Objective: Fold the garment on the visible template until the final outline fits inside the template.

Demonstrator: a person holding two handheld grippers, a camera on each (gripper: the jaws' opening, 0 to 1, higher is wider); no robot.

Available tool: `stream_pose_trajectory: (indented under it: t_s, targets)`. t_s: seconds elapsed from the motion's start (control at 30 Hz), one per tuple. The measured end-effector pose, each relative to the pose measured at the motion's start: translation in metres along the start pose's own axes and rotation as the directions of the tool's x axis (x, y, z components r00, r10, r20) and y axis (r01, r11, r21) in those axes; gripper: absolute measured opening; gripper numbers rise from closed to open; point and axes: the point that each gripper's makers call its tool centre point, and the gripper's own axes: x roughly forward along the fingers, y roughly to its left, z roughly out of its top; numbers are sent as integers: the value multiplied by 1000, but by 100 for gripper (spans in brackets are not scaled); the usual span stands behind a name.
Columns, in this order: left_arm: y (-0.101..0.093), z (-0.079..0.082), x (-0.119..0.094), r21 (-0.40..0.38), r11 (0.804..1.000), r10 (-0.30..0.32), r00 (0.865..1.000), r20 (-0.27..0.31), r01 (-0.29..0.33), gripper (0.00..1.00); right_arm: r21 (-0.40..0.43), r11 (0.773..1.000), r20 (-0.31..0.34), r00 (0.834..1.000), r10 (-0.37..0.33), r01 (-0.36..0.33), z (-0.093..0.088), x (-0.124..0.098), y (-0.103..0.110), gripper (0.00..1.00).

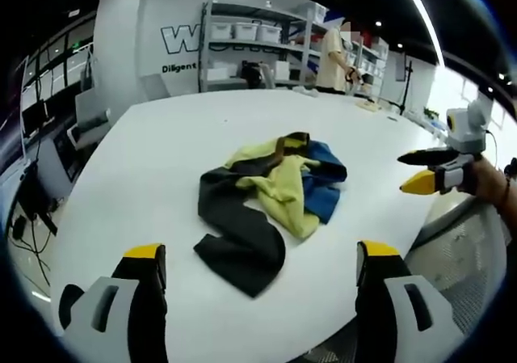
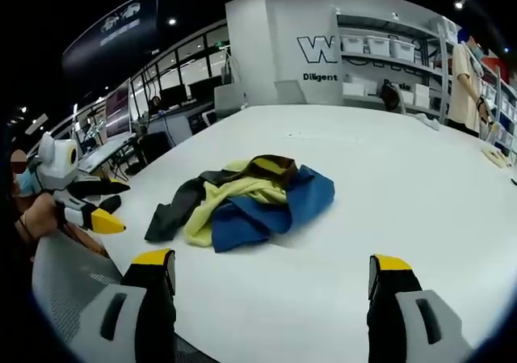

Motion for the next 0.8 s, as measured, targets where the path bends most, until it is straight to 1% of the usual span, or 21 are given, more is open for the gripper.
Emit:
stream_pose_trajectory:
  t_s: [0.5, 0.6, 0.8]
  targets:
    - [-1, -1, 0, -4, 1000, -3, 1000, -6, 3, 95, -2, 1000, -6, 1000, 4, -4, -1, 0, 1, 99]
    - [0, 1, -1, -5, 1000, -1, 1000, 5, 1, 95, -3, 1000, -7, 1000, 7, -7, -1, 0, 2, 99]
    - [0, 0, -1, -8, 1000, -3, 1000, 4, 3, 94, -8, 1000, -15, 1000, 11, -11, -3, 1, 4, 99]
